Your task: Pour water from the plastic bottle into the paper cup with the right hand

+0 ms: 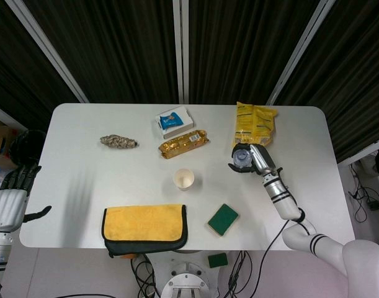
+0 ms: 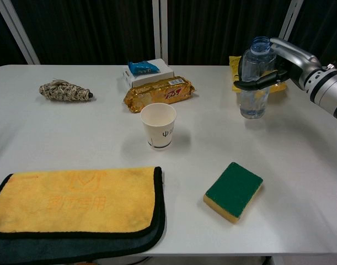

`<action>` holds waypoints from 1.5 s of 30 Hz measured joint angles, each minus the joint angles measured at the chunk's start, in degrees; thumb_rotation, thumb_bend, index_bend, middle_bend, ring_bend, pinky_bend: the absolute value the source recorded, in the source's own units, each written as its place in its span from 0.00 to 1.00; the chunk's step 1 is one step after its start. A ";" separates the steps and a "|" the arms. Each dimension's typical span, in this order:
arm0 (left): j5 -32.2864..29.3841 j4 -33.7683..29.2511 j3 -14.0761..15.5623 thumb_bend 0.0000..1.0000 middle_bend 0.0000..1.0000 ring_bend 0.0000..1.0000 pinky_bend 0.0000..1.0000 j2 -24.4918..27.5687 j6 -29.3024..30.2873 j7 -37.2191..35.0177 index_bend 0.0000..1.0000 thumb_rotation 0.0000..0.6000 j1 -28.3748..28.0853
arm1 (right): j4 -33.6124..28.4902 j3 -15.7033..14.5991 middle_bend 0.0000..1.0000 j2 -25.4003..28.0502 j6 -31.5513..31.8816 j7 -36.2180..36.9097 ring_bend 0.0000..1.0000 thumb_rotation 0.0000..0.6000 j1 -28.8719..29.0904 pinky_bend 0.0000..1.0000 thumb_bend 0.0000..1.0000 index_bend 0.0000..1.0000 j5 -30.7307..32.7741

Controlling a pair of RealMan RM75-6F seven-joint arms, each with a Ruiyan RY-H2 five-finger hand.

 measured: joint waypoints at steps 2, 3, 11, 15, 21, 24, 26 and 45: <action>-0.06 0.32 0.00 0.09 0.07 0.00 0.12 -0.01 -0.02 -0.42 0.09 0.89 0.07 | -1.19 0.54 0.66 -0.03 -1.48 -3.93 0.64 1.00 1.43 0.55 0.38 0.81 0.46; -0.08 0.41 0.00 0.09 0.07 0.00 0.12 -0.02 -0.02 -0.57 0.09 0.89 0.09 | -1.93 0.94 0.66 -0.08 -2.51 -6.36 0.64 1.00 2.39 0.55 0.38 0.81 0.85; 0.06 1.11 -0.09 0.09 0.07 0.00 0.12 0.02 -0.03 -1.78 0.09 0.89 0.10 | -4.36 3.77 0.66 -1.32 -8.10 -18.55 0.64 1.00 7.24 0.55 0.38 0.81 5.08; -0.02 1.27 -0.22 0.09 0.07 0.00 0.12 0.11 -0.02 -2.14 0.09 0.88 0.10 | -4.51 4.53 0.66 -2.23 -9.61 -22.98 0.64 1.00 8.90 0.55 0.38 0.82 6.61; -0.12 1.50 -0.48 0.09 0.07 0.00 0.12 0.02 0.27 -2.64 0.09 0.89 0.17 | -4.47 3.92 0.66 -2.84 -10.80 -28.28 0.64 1.00 10.80 0.55 0.38 0.82 6.37; -0.15 1.84 -0.54 0.09 0.07 0.00 0.12 -0.10 0.24 -3.06 0.09 0.89 0.15 | -4.58 3.17 0.66 -2.93 -11.54 -30.82 0.64 1.00 11.59 0.55 0.38 0.82 5.96; -0.12 2.08 -0.54 0.09 0.07 0.00 0.12 -0.14 0.17 -3.35 0.09 0.89 0.13 | -4.68 2.66 0.66 -2.91 -11.95 -32.14 0.64 1.00 11.98 0.55 0.38 0.82 5.67; -0.20 3.46 -0.64 0.09 0.07 0.00 0.12 -0.35 0.50 -5.43 0.09 0.89 0.52 | -0.42 -2.71 0.66 -5.14 -3.69 -46.73 0.64 1.00 13.45 0.55 0.39 0.82 -3.14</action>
